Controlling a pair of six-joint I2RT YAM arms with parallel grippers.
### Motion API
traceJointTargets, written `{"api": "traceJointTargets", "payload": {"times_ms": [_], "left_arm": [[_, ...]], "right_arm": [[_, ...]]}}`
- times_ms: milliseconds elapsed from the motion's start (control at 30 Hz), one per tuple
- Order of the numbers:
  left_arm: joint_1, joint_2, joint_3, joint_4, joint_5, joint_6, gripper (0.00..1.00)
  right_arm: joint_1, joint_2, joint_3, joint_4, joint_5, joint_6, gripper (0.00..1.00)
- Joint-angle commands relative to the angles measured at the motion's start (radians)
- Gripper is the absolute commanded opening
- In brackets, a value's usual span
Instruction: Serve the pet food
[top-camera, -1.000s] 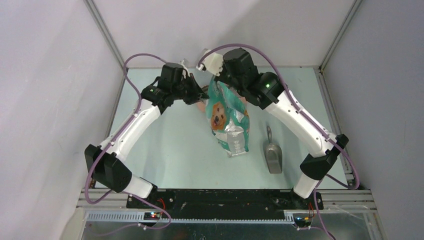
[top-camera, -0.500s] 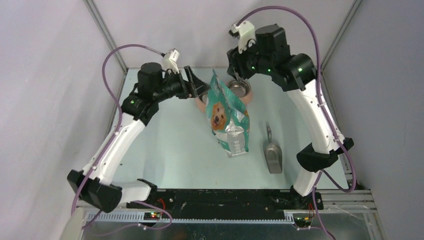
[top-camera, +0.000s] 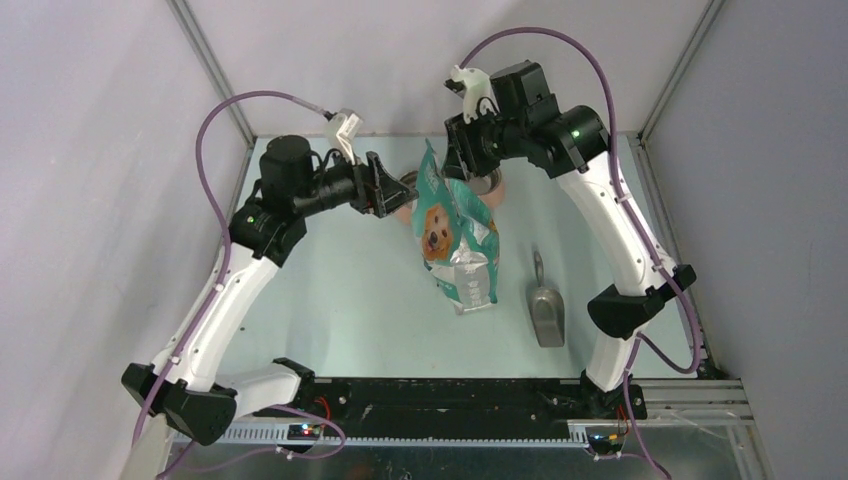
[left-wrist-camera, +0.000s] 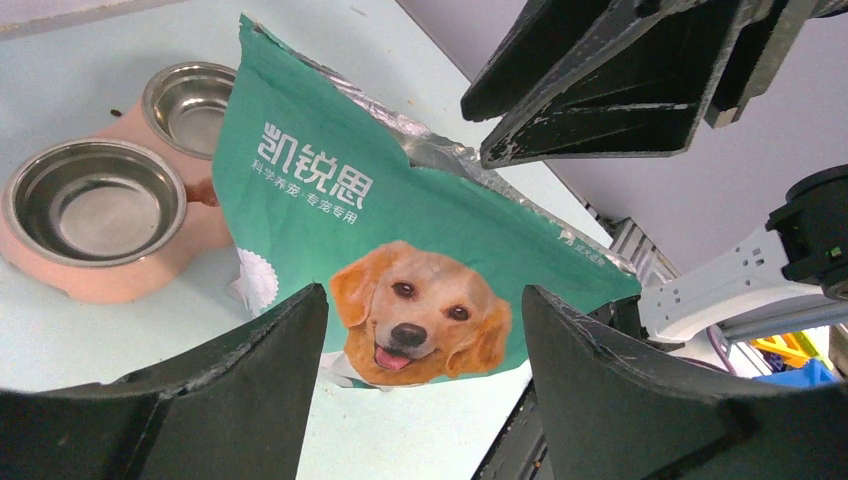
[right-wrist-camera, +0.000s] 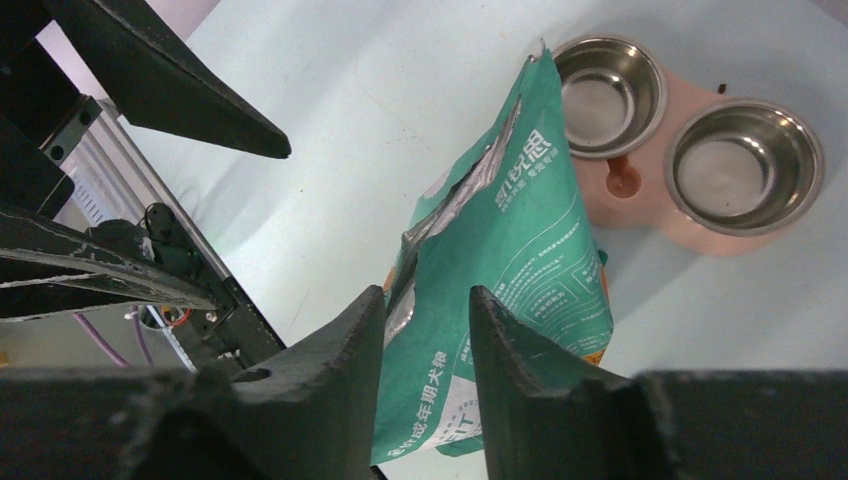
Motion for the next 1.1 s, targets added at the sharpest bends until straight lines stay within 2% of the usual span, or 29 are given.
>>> {"api": "traceJointTargets", "payload": {"times_ms": [0, 300, 533, 867, 1067], "left_arm": [[0.000, -0.024, -0.008, 0.016, 0.032, 0.031, 0.78], [0.000, -0.025, -0.028, 0.031, 0.012, 0.010, 0.77], [0.000, -0.028, -0.041, 0.043, -0.005, -0.002, 0.76], [0.000, -0.035, -0.048, 0.036, -0.047, -0.019, 0.76], [0.001, -0.016, -0.040, 0.039, -0.092, -0.056, 0.74]], "right_arm": [[0.005, 0.005, -0.016, -0.005, 0.005, 0.017, 0.34], [0.023, -0.012, -0.057, -0.027, 0.040, -0.015, 0.32], [0.078, -0.059, -0.103, -0.053, 0.092, -0.035, 0.40], [0.212, -0.096, -0.107, -0.066, 0.435, -0.190, 0.40], [0.241, -0.086, -0.096, -0.090, 0.493, -0.237, 0.36]]}}
